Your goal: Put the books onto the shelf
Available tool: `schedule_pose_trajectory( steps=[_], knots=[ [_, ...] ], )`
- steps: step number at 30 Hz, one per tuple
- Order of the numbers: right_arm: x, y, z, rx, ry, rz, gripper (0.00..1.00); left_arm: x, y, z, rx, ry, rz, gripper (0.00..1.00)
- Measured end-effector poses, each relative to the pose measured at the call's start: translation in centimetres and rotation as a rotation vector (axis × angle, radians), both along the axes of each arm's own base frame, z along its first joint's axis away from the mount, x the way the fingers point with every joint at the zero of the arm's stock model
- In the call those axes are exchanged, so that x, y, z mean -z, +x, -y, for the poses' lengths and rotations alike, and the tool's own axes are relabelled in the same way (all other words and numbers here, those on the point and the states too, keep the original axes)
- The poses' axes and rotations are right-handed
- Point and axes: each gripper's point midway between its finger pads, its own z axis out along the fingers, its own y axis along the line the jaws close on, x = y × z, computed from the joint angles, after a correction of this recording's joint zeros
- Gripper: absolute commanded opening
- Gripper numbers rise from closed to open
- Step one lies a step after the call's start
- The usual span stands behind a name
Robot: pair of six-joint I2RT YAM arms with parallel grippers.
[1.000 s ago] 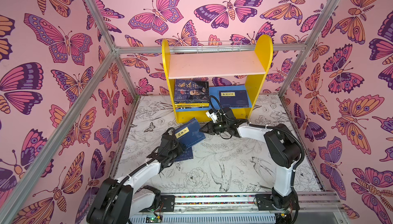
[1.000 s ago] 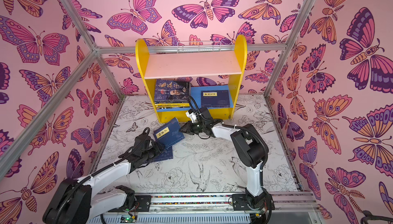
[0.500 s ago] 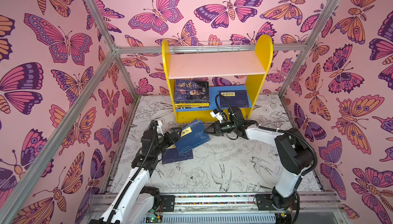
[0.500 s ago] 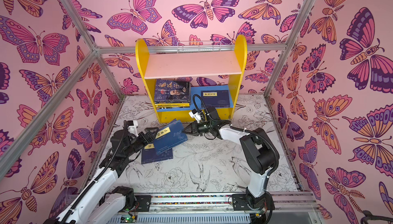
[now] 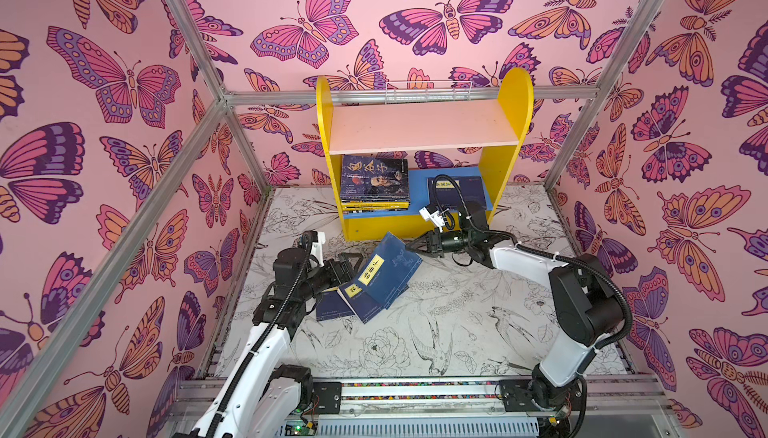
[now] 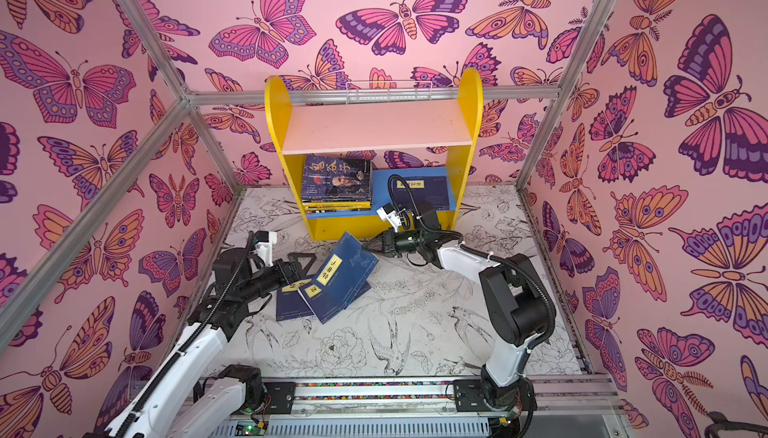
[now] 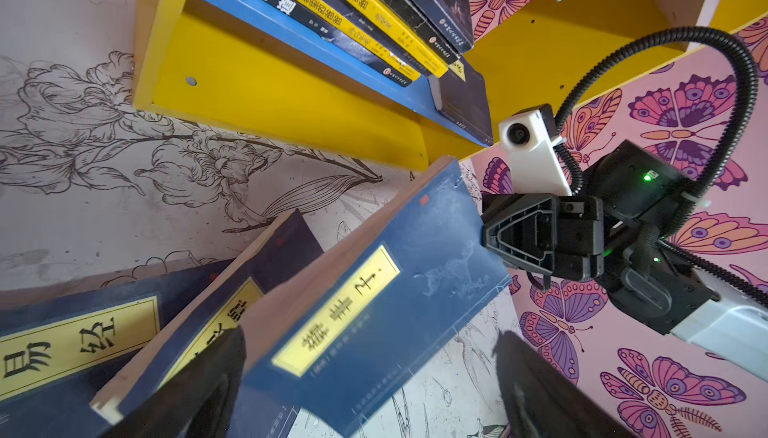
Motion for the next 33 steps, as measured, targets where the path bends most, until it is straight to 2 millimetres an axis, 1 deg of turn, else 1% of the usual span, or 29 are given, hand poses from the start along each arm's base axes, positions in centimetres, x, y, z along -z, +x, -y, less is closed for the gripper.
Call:
schedule_pose_trajectory(
  steps=[4, 7, 8, 10, 12, 17, 20, 27, 29, 31, 33],
  knots=[
    [0.6, 0.2, 0.0, 0.012, -0.012, -0.008, 0.0, 0.9, 0.1, -0.3, -0.018, 0.017, -0.032, 0.92],
    [2.1, 0.5, 0.1, 0.031, -0.047, -0.024, 0.0, 2.1, 0.5, -0.5, -0.034, 0.028, -0.072, 0.87],
    [2.8, 0.7, 0.1, 0.038, -0.062, -0.03, 0.0, 2.6, 0.6, -0.6, -0.041, 0.033, -0.089, 0.84],
    [4.1, 0.9, 0.3, 0.053, -0.095, -0.04, 0.0, 3.9, 0.6, -0.7, -0.054, 0.044, -0.126, 0.83],
    [5.7, 1.0, 0.4, 0.065, -0.127, -0.058, 0.0, 5.5, 0.5, -0.4, -0.056, 0.063, -0.18, 0.8],
    [9.4, 1.0, 0.9, 0.087, -0.194, -0.122, 0.0, 9.6, -0.3, 1.5, -0.013, 0.139, -0.307, 0.72],
    [10.7, 0.7, 1.3, 0.094, -0.235, -0.14, 0.0, 11.4, -0.9, 2.5, 0.013, 0.182, -0.36, 0.66],
    [12.1, 0.6, 1.8, 0.102, -0.283, -0.147, 0.0, 14.3, -1.3, 4.1, 0.039, 0.26, -0.449, 0.64],
    [12.4, 0.6, 1.8, 0.103, -0.289, -0.148, 0.0, 14.7, -1.0, 4.2, 0.031, 0.272, -0.461, 0.63],
    [12.6, 0.6, 1.9, 0.105, -0.294, -0.152, 0.03, 14.7, -0.6, 4.4, 0.027, 0.275, -0.466, 0.63],
    [12.8, 0.6, 2.0, 0.103, -0.298, -0.153, 0.09, 14.8, -0.2, 4.5, 0.023, 0.283, -0.475, 0.63]
  ],
)
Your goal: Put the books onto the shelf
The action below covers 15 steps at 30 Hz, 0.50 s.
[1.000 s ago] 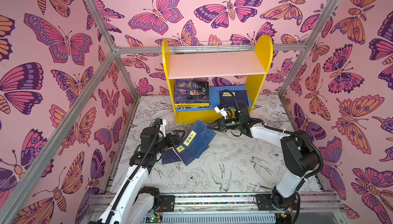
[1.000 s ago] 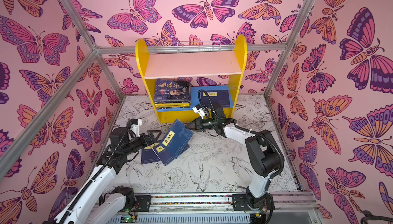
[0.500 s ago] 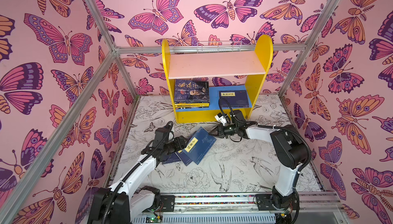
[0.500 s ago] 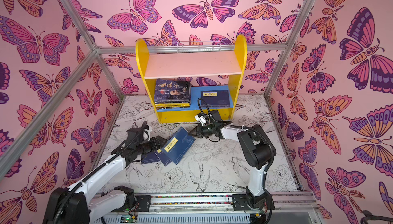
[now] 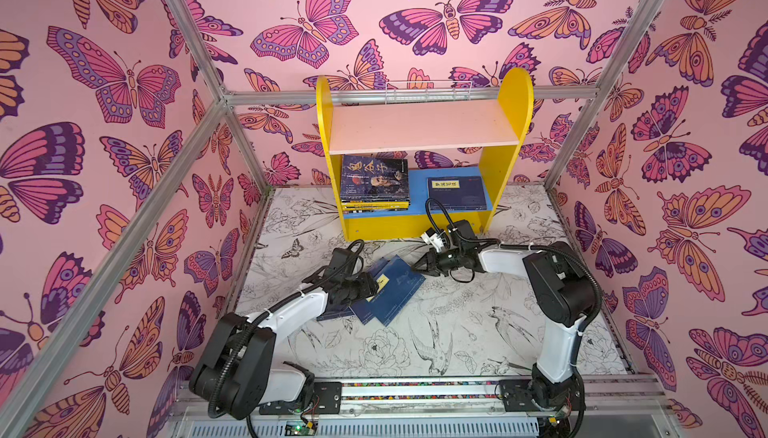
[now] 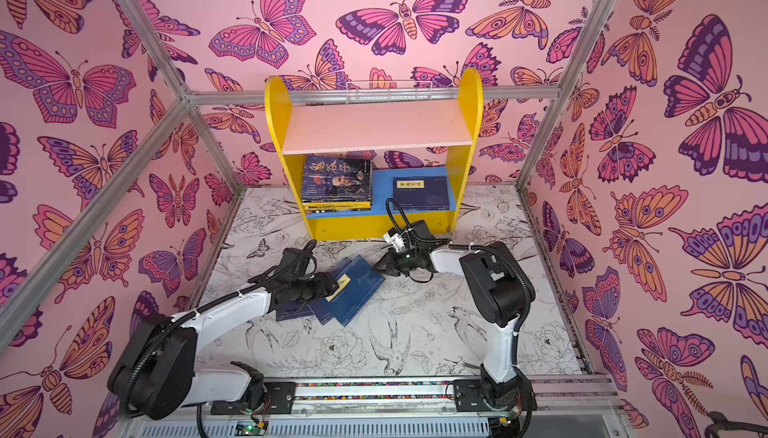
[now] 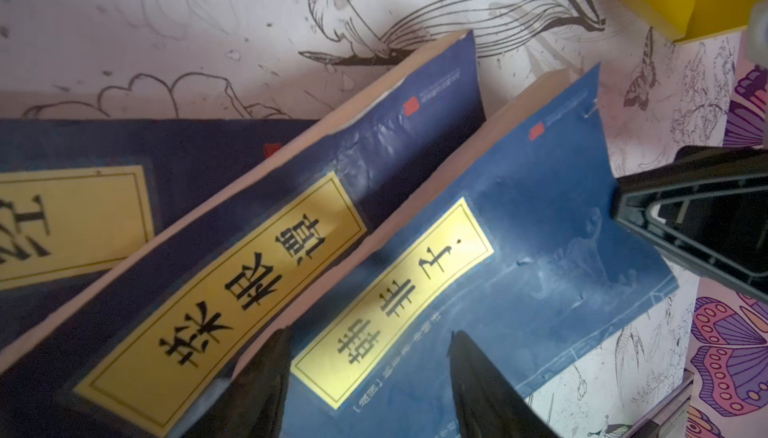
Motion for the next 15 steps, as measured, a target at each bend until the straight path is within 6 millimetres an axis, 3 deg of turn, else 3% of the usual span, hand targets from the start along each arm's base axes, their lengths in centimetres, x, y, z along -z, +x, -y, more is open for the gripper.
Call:
schedule_pose_trajectory(
  steps=[7, 10, 15],
  knots=[
    [0.6, -0.8, 0.3, -0.026, -0.016, -0.007, 0.26, 0.2, 1.1, 0.2, -0.009, 0.017, -0.008, 0.64],
    [0.5, -1.1, 0.2, -0.04, -0.003, -0.018, 0.22, 1.1, 1.1, 0.0, -0.013, 0.038, -0.031, 0.64],
    [0.2, -1.5, 0.0, -0.05, 0.026, -0.031, 0.16, 1.0, 1.3, 0.1, -0.014, 0.037, -0.03, 0.64]
  ],
)
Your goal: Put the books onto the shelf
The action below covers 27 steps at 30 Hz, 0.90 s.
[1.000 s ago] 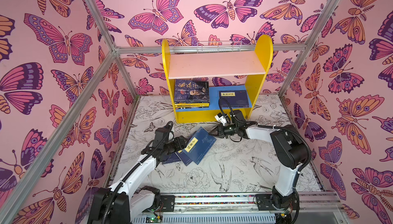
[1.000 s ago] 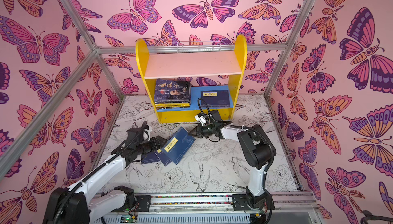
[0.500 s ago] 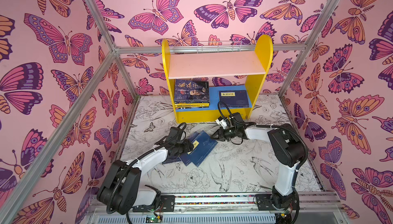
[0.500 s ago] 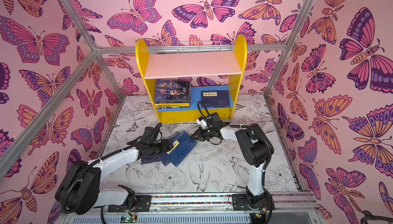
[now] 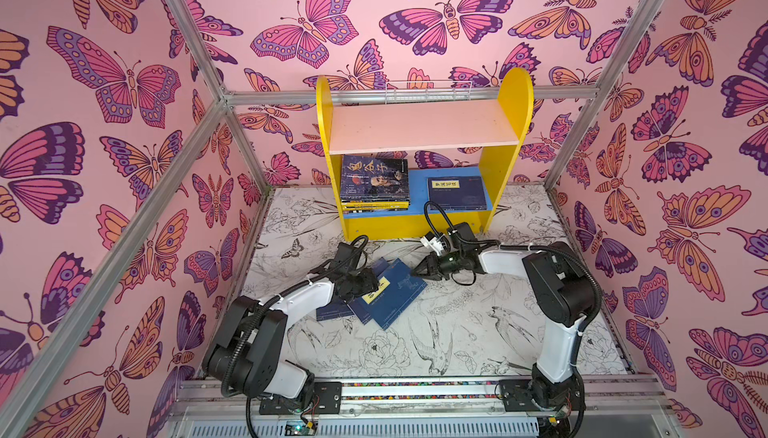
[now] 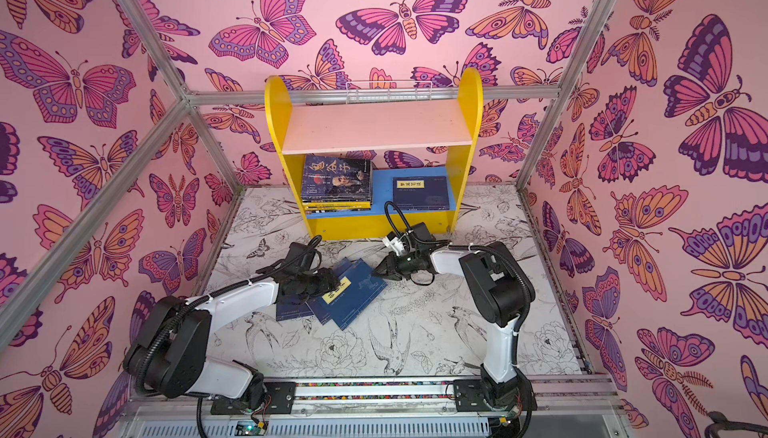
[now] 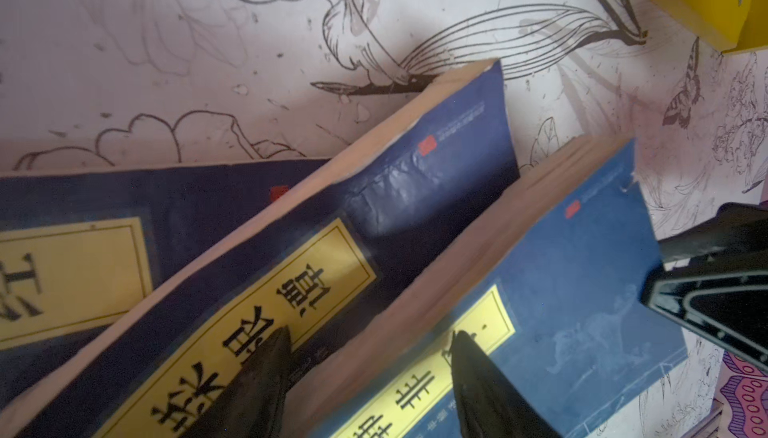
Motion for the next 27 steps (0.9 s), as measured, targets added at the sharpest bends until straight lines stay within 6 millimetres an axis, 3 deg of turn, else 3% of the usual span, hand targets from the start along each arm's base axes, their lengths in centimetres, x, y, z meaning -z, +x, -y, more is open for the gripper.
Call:
schedule_pose_trajectory(
  steps=[5, 11, 17, 20, 25, 27],
  knots=[
    [-0.5, -0.3, -0.4, -0.003, 0.039, -0.018, 0.18, 0.0, 0.0, 0.0, 0.0, 0.0, 0.0, 0.64],
    [-0.7, -0.9, -1.0, -0.025, 0.052, -0.021, 0.02, 0.0, 0.0, 0.0, 0.0, 0.0, 0.0, 0.65],
    [-1.9, -0.7, -1.0, -0.025, 0.072, 0.0, 0.0, -1.1, -0.1, -0.3, -0.007, -0.014, 0.029, 0.73],
    [-4.1, 0.1, -0.4, 0.007, 0.107, 0.034, 0.0, -3.7, 0.0, -1.8, -0.05, -0.055, 0.089, 0.78],
    [-8.5, 2.4, 1.5, 0.095, 0.195, 0.112, 0.0, -10.5, 1.4, -5.0, -0.149, -0.179, 0.277, 0.89],
    [-10.1, 3.0, 1.8, 0.12, 0.231, 0.14, 0.0, -12.1, 1.2, -5.2, -0.145, -0.217, 0.321, 0.94]
  ],
)
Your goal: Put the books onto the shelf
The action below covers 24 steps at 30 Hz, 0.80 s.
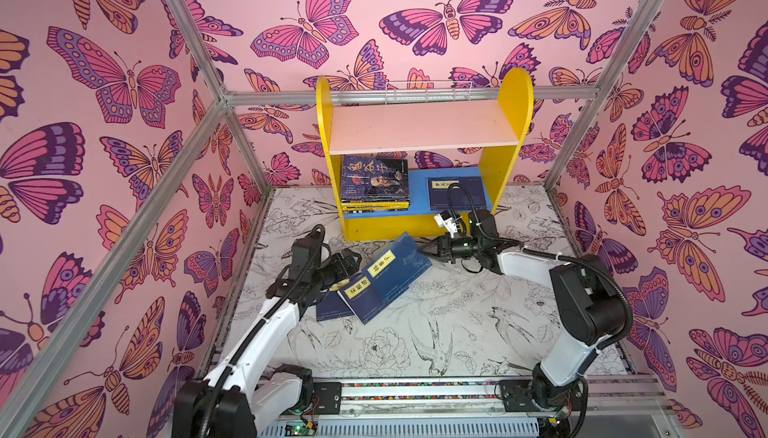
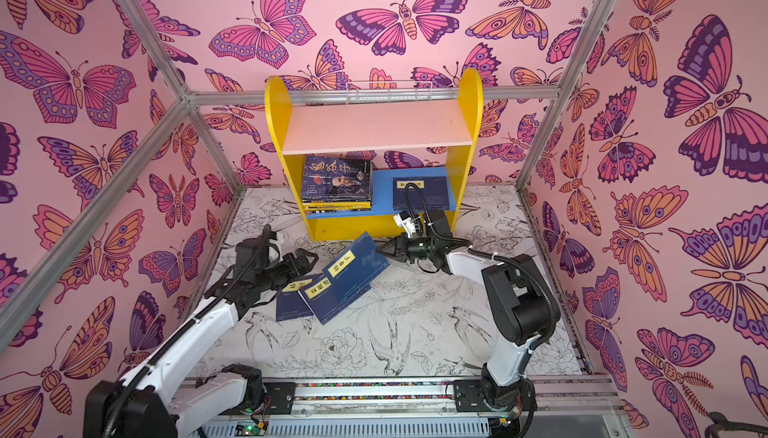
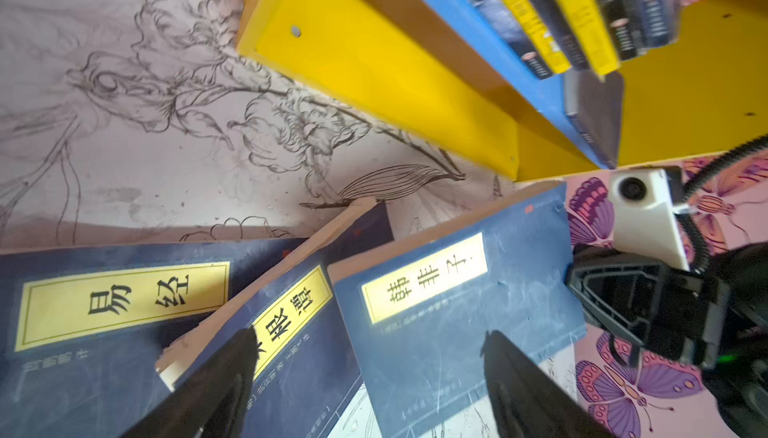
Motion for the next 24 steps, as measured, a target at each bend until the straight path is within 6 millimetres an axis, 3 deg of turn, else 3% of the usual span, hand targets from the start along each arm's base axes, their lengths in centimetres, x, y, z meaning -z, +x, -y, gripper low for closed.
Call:
schedule_pose_trajectory(
  steps=[8, 17, 21, 24],
  knots=[
    [-5.0, 0.9, -0.5, 0.022, 0.142, 0.055, 0.0, -2.8, -1.7, 3.5, 0.206, -0.155, 0.067, 0.97],
    [-9.5, 1.0, -0.6, 0.023, 0.281, 0.099, 0.0, -3.1, -2.2, 5.0, 0.296, -0.217, 0.061, 0.92],
    [-10.0, 0.5, -1.0, 0.001, 0.297, 0.1, 0.0, -3.3, -2.1, 5.7, 0.318, -0.248, 0.071, 0.76],
    [-10.0, -0.2, -1.6, -0.021, 0.299, 0.094, 0.0, -3.8, -2.0, 6.5, 0.34, -0.278, 0.088, 0.55]
  ],
)
